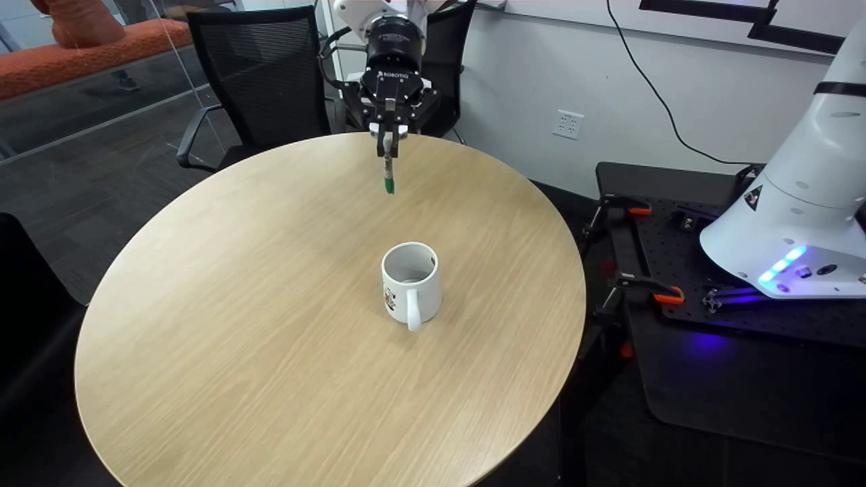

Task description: Pick up the pen and put it in the cup

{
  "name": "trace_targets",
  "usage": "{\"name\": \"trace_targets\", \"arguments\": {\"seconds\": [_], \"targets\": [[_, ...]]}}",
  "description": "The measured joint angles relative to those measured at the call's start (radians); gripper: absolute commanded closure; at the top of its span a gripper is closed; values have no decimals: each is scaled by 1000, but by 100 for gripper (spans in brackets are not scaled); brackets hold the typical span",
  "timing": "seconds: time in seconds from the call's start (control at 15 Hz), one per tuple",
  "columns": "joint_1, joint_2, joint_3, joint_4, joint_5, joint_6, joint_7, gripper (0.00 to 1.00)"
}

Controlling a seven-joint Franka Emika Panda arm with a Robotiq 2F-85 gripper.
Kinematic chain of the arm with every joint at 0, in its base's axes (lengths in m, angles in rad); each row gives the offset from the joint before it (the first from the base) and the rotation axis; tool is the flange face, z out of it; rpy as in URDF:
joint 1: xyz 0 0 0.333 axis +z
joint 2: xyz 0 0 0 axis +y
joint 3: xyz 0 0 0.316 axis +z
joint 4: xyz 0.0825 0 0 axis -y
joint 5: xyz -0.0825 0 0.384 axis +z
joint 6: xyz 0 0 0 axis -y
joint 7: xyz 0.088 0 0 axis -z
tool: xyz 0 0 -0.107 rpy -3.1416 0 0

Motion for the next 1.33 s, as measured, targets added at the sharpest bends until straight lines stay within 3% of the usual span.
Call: {"name": "trace_targets", "arguments": {"seconds": [0.47, 1.33], "targets": [[36, 34, -54, -1, 51, -43, 5, 97], [71, 121, -58, 19, 58, -64, 34, 97]]}}
